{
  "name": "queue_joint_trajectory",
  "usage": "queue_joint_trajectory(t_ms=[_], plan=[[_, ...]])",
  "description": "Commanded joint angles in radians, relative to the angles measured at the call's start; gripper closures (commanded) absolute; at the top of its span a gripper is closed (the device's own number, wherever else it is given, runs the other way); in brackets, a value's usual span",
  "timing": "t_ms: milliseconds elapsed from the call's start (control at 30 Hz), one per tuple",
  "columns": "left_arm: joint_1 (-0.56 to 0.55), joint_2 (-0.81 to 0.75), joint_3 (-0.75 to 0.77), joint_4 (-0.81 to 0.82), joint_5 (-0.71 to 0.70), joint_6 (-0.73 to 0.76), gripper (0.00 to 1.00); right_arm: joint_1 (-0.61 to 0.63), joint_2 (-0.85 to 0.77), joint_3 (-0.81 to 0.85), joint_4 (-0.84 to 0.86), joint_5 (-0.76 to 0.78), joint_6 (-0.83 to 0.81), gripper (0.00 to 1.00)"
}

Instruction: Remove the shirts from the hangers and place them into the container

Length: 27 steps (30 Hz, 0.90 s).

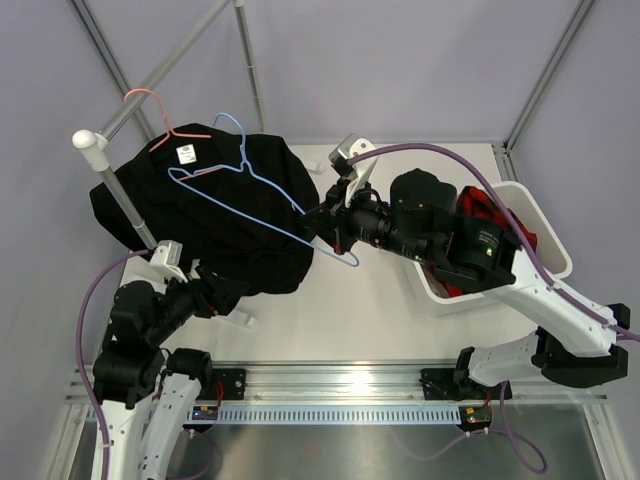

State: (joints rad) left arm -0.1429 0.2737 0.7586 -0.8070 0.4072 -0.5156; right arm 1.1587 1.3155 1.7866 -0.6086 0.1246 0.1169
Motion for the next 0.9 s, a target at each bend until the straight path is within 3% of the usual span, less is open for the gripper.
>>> queue_joint_trajectory(t_ms=[0, 500, 733, 867], plan=[[0.002, 0.016, 0.004, 0.042, 0.018, 0.015, 0.2, 0.013, 0.021, 0.043, 0.038, -0.052, -0.013, 1.0], [0.002, 0.018, 0.001, 0.045, 0.027, 0.02, 0.2, 0.012, 0.278, 0.292, 0.073, -0.198, -0.046, 1.0], [0.002, 0.01, -0.001, 0.043, 0.033, 0.022, 0.18, 0.006, 0.554, 0.698, -0.032, -0.189, -0.1, 1.0], [0.002, 0.013, 0.001, 0.046, 0.038, 0.025, 0.18, -0.039, 0.678, 0.846, -0.053, -0.223, -0.077, 1.0]])
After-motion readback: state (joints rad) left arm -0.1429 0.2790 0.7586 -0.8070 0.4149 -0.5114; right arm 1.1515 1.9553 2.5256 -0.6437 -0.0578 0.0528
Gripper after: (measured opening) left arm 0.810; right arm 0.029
